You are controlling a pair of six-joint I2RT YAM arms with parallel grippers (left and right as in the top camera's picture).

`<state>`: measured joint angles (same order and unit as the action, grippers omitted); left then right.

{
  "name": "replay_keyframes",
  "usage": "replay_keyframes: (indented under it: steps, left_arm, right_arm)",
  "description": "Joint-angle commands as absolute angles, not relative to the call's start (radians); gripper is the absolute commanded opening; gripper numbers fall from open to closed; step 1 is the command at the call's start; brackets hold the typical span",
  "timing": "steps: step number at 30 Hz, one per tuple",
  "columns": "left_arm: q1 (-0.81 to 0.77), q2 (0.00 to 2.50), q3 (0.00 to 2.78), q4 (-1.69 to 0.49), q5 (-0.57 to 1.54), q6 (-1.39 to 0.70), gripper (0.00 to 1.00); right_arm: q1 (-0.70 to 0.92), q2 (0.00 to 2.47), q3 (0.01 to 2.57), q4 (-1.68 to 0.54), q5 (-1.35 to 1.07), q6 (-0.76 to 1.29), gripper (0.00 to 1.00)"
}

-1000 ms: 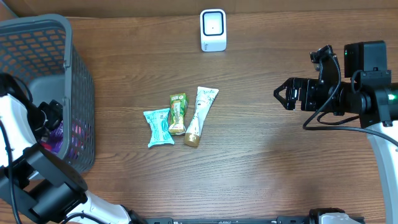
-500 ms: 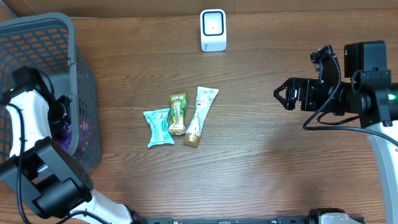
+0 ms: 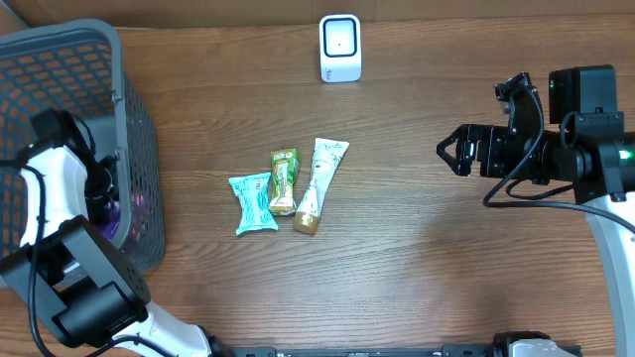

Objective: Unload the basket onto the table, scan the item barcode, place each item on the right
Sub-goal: 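Grasp the purple package in the basket with the left gripper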

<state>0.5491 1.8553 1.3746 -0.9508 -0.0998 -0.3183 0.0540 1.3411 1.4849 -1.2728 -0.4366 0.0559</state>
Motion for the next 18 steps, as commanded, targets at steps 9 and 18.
replay_keyframes:
  steps: [9, 18]
  left_arm:
    - [0.543, 1.86, 1.271, -0.919, -0.085, -0.315, 0.97]
    - [0.544, 1.86, 1.275, -0.924, -0.086, -0.309, 0.08]
  right_arm:
    - [0.059, 1.338, 1.496, -1.262, -0.427, 0.056, 1.0]
    - [0.059, 1.338, 1.496, -1.262, -0.427, 0.056, 1.0]
